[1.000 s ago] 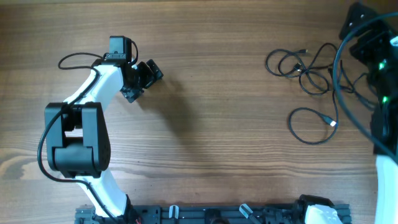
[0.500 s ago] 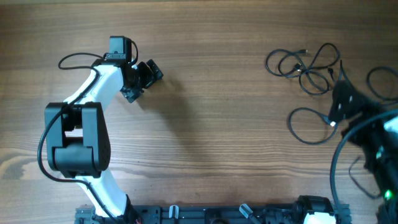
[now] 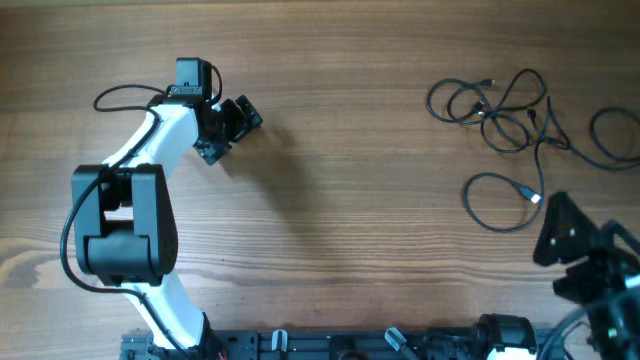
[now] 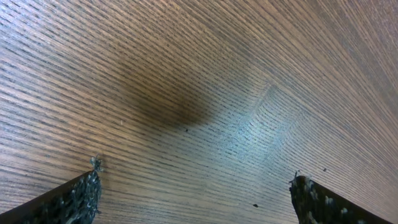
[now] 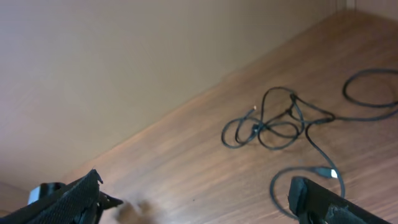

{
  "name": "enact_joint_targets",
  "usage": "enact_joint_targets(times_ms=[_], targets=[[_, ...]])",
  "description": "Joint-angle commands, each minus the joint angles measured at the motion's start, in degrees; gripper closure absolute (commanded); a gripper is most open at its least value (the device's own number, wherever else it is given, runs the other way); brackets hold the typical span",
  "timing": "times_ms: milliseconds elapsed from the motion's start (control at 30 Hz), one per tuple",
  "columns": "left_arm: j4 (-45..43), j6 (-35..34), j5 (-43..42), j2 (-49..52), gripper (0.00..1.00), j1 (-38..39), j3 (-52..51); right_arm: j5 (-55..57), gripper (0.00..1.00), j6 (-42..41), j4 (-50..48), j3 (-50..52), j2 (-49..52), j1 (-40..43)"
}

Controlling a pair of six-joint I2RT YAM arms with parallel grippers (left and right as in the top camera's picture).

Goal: Untangle cables

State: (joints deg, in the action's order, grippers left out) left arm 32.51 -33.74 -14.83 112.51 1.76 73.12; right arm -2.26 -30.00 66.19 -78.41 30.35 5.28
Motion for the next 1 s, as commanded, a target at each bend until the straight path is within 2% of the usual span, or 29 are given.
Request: enact_joint_targets(times_ms=[0,100,300,500,700,967], targets=[[-0.20,0.24,0.13,0.66,0.00,-0.11,0.00,1.44,0.00,0.09,-2.84,3.89,-3.89,-0.31],[-0.22,0.24,0.13,0.66,0.00,-0.11,0.00,1.40,0.00,2.43,-8.24,8.28,-7.50,-0.59],[-0.20,0.24,0.13,0.66,0.00,-0.11,0.00,0.52,0.00,15.10,-26.97,21.51,-18.14,-2.80],[-0.22,0.24,0.13,0.66,0.00,-0.11,0.00,-5.97,0.00,29.09,-47.98,37.11,-29.75,-3.19],[-0.22,0.24,0.15,0.66,0.00,-0.11,0.00,-12.24,0.00,39.34,-66.14,49.66,-30.12,-4.26],[-0.20,0.24,0.13,0.66,0.00,-0.11,0.00,-11.93,0.00,42.01,-93.09,69.37,-30.12,-7.54]])
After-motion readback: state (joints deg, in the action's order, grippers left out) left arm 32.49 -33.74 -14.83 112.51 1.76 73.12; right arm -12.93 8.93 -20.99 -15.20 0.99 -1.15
